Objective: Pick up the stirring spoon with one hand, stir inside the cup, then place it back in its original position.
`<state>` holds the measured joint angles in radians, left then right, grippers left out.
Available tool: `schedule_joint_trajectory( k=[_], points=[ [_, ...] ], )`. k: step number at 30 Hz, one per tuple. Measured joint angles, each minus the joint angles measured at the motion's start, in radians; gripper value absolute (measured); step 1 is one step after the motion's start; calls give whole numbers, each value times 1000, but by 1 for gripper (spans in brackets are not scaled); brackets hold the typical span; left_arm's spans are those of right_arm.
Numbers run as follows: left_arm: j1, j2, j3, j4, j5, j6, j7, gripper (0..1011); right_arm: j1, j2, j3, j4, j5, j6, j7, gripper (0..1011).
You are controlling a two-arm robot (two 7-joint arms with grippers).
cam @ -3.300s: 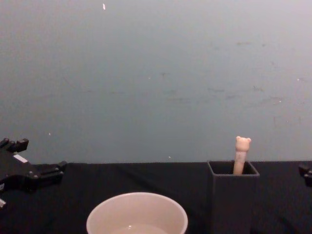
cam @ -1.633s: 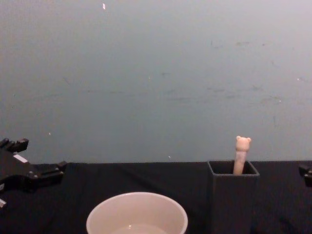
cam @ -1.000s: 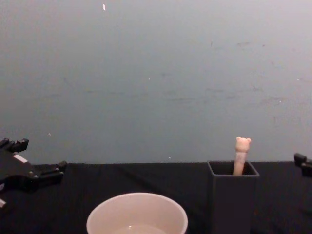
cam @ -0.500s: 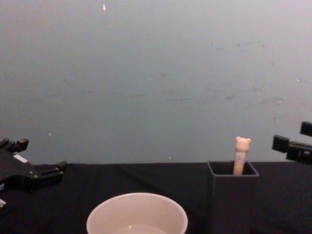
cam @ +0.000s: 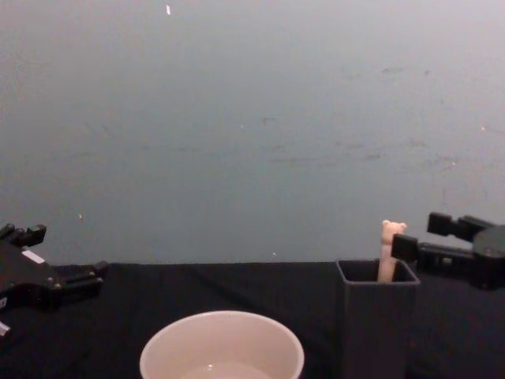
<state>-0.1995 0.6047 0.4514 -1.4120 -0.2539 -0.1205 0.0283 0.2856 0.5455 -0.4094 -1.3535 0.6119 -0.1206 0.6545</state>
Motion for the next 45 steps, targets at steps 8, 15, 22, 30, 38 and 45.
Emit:
schedule_joint_trajectory(
  k=[8,15,22,30,38,45],
  points=[
    [0,0,0,0,0,0,0,1001,49,-28,-18,60,-6,13,42,1000],
    [0,0,0,0,0,0,0,1001,79,-46,-28,97,-10,20,55,1000],
    [0,0,0,0,0,0,0,1001,110,-67,-37,134,-14,34,54,1000],
    [0,0,0,0,0,0,0,1001,132,-84,-46,162,-25,41,52,1002],
    [0,0,0,0,0,0,0,1001,143,-94,-53,174,-40,47,42,1000],
    [0,0,0,0,0,0,0,1001,144,-94,-55,174,-51,47,32,1000]
  ],
)
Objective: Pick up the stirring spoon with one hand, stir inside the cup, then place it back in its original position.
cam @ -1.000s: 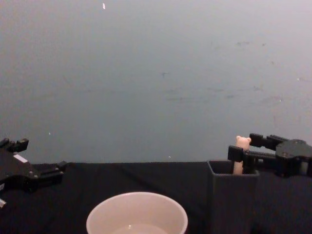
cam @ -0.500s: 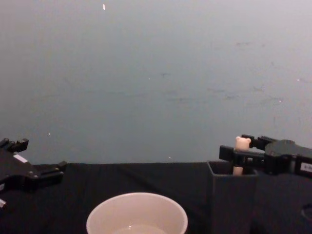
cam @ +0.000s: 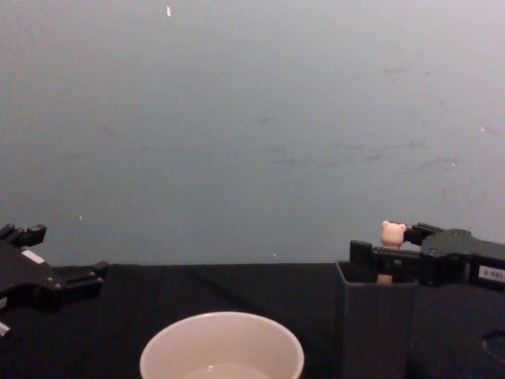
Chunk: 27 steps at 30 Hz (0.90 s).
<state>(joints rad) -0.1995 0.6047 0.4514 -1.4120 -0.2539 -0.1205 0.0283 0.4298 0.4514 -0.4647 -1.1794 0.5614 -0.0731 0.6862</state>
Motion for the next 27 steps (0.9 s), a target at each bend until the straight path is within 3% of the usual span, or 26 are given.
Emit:
schedule_joint_trajectory(
  k=[7,12,27],
  points=[
    [0,0,0,0,0,0,0,1001,0,0,0,0,2,0,1,996],
    [0,0,0,0,0,0,0,1001,0,1,1,-1,4,-1,3,901],
    [0,0,0,0,0,0,0,1001,-1,1,2,-1,6,-1,5,446]
  ],
)
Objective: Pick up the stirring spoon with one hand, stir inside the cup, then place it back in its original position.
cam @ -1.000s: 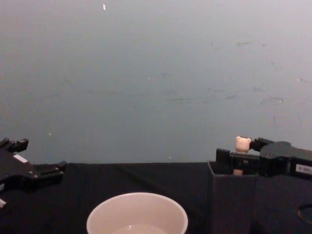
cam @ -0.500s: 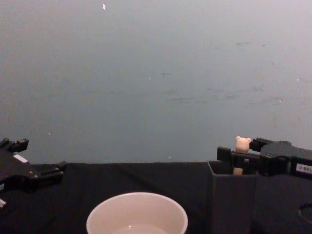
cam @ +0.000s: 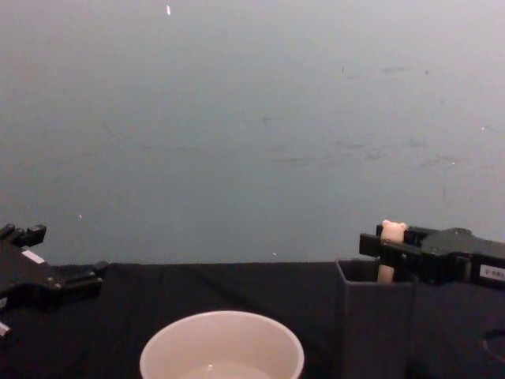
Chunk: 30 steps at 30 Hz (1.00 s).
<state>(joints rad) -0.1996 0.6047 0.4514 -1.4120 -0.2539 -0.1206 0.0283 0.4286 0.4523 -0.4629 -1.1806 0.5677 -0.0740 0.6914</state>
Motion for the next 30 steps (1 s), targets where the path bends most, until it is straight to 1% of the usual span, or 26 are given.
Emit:
schedule_joint_trajectory(
  k=[1,2,3,4,6,18,30],
  points=[
    [0,0,0,0,0,0,0,1001,0,0,0,0,0,0,0,397],
    [0,0,0,0,0,0,0,1001,0,0,0,0,0,0,0,386],
    [0,0,0,0,0,0,0,1001,0,0,0,0,0,0,0,320],
    [0,0,0,0,0,0,0,1001,0,0,0,0,1,0,0,320],
    [0,0,0,0,0,0,0,1001,0,0,0,0,1,0,0,227],
    [0,0,0,0,0,0,0,1001,-4,2,0,-7,-1,-1,0,215],
    [0,0,0,0,0,0,0,1001,-31,33,1,-116,-13,-16,6,215]
  ],
)
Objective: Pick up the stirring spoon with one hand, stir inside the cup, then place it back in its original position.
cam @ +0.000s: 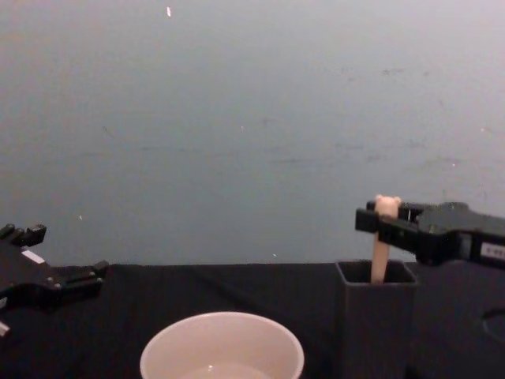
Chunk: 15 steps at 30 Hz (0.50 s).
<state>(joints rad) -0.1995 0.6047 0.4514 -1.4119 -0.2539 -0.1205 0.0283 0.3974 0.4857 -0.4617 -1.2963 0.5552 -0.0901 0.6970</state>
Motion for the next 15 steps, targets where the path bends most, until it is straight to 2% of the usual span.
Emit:
schedule_joint_trajectory(
  k=[7,15],
  points=[
    [0,0,0,0,0,0,0,1001,-12,22,18,-66,-1,-6,-16,215],
    [0,0,0,0,0,0,0,1001,-37,42,55,-148,7,-35,-41,215]
  ],
)
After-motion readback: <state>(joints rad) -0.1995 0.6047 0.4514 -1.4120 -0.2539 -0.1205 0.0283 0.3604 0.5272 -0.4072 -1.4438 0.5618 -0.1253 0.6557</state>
